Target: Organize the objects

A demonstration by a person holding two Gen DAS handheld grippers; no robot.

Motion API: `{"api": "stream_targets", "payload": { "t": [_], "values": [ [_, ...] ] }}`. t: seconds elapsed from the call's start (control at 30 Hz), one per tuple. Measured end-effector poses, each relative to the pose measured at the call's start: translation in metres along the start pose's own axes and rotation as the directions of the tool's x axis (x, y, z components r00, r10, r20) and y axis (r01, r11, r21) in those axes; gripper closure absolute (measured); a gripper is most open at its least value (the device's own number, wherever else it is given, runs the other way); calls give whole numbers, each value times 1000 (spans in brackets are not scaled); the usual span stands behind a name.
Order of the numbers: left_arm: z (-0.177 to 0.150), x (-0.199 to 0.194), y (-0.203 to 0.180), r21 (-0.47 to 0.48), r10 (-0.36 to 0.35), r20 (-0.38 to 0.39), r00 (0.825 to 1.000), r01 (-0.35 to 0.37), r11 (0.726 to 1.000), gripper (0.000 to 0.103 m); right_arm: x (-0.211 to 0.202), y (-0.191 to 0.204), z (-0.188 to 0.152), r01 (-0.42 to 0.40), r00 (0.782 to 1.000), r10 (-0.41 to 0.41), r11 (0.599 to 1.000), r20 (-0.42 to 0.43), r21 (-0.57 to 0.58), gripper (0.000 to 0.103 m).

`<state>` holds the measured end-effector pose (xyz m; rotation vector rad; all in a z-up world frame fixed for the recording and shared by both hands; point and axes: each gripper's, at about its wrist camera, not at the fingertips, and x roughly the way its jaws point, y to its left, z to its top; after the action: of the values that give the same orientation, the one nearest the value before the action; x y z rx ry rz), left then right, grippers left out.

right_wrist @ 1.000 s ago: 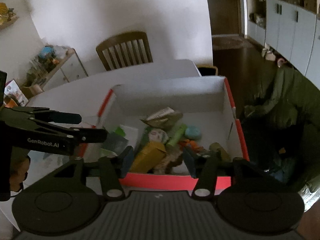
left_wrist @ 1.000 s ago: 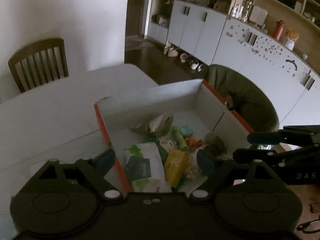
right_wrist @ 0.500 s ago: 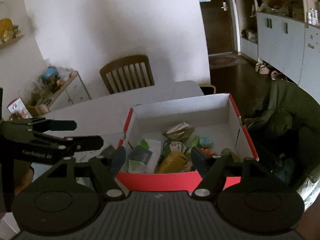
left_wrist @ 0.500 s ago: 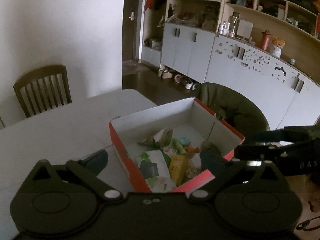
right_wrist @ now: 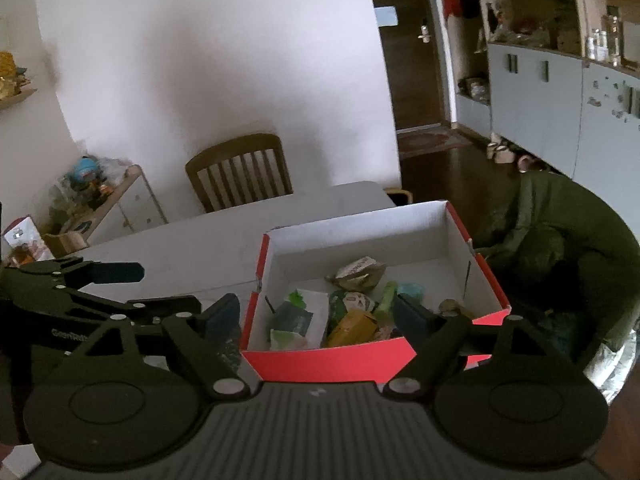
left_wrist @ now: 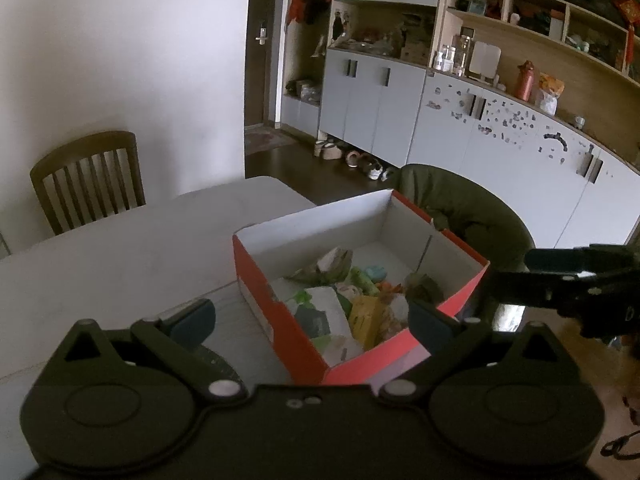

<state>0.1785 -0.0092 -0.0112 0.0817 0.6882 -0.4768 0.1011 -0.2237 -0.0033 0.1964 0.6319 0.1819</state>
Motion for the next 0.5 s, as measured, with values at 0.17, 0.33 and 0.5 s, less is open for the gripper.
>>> {"api": "stream_targets", "payload": {
  "t": [0.17,0.33,0.5],
  "values": [
    [-6,-4,4,-4,-10,8,1000,10,1000,1,-2,7,-8,27,1000,-27,999,3,18,19],
    [-11,-5,5,3,-25,-2,1000,25,1000,1,-5,11,-16,49,999,-49,998,1,40,19],
    [-15,-8,6,5,-31,-4,999,32,999,1,-10,13,-20,60,998,-60,996,7,69,19]
  ]
}}
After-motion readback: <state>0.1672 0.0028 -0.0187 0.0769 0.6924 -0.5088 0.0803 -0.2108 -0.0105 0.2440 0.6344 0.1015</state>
